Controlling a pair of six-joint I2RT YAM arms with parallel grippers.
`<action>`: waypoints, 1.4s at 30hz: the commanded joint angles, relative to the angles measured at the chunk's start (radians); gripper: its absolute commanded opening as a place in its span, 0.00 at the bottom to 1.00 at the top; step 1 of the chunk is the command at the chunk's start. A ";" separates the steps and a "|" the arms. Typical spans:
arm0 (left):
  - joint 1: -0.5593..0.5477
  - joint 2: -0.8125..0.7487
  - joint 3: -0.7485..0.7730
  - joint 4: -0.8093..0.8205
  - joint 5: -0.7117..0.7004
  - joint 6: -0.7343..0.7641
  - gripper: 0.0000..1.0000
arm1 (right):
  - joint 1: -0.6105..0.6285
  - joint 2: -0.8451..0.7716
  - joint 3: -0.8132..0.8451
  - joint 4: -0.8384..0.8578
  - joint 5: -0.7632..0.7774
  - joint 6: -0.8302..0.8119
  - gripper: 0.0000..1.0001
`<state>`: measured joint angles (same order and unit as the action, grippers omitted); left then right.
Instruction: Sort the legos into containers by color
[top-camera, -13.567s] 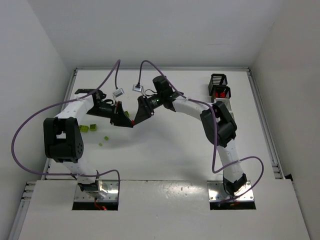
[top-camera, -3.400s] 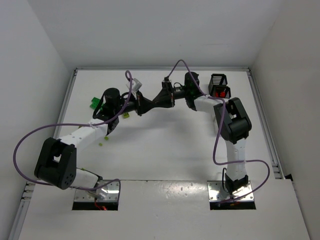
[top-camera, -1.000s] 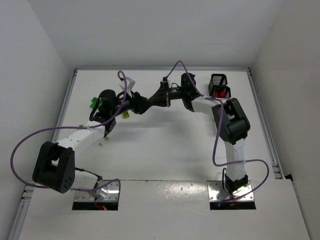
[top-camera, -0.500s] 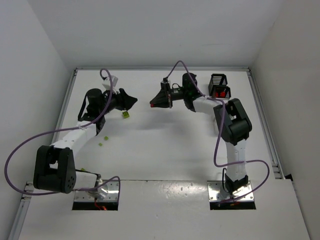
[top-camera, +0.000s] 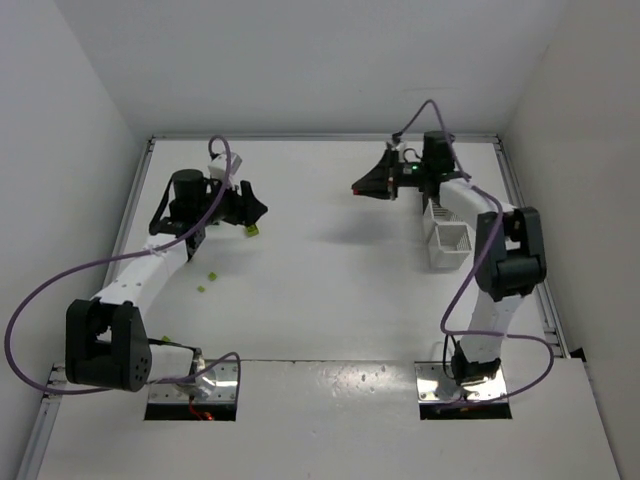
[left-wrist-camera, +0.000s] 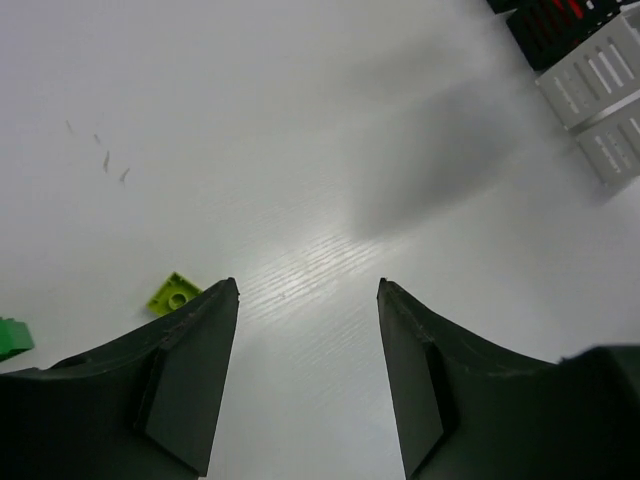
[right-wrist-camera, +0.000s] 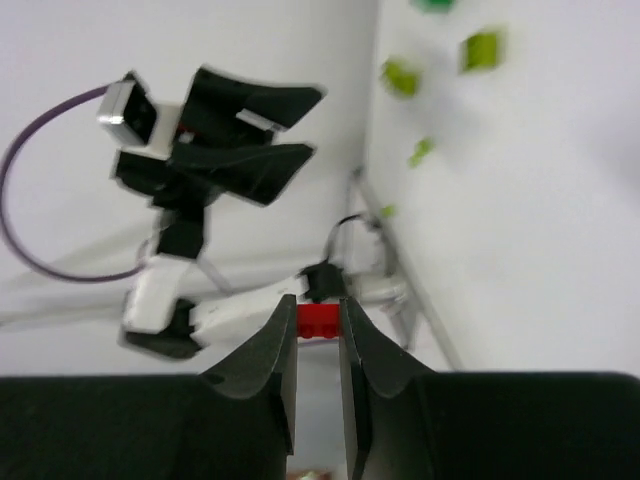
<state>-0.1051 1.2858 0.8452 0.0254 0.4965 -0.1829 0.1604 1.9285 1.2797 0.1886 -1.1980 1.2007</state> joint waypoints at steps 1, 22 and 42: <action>-0.004 0.006 0.083 -0.166 -0.030 0.091 0.64 | -0.113 -0.155 0.093 -0.414 0.147 -0.465 0.00; 0.061 0.210 0.429 -0.478 -0.315 0.060 1.00 | -0.297 -0.120 0.265 -0.773 1.068 -1.156 0.00; 0.111 0.092 0.296 -0.499 -0.378 0.154 1.00 | -0.279 0.047 0.426 -0.733 1.150 -1.159 0.38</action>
<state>-0.0193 1.4277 1.1469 -0.4763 0.1410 -0.0551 -0.1234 1.9690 1.6611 -0.5735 -0.0654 0.0463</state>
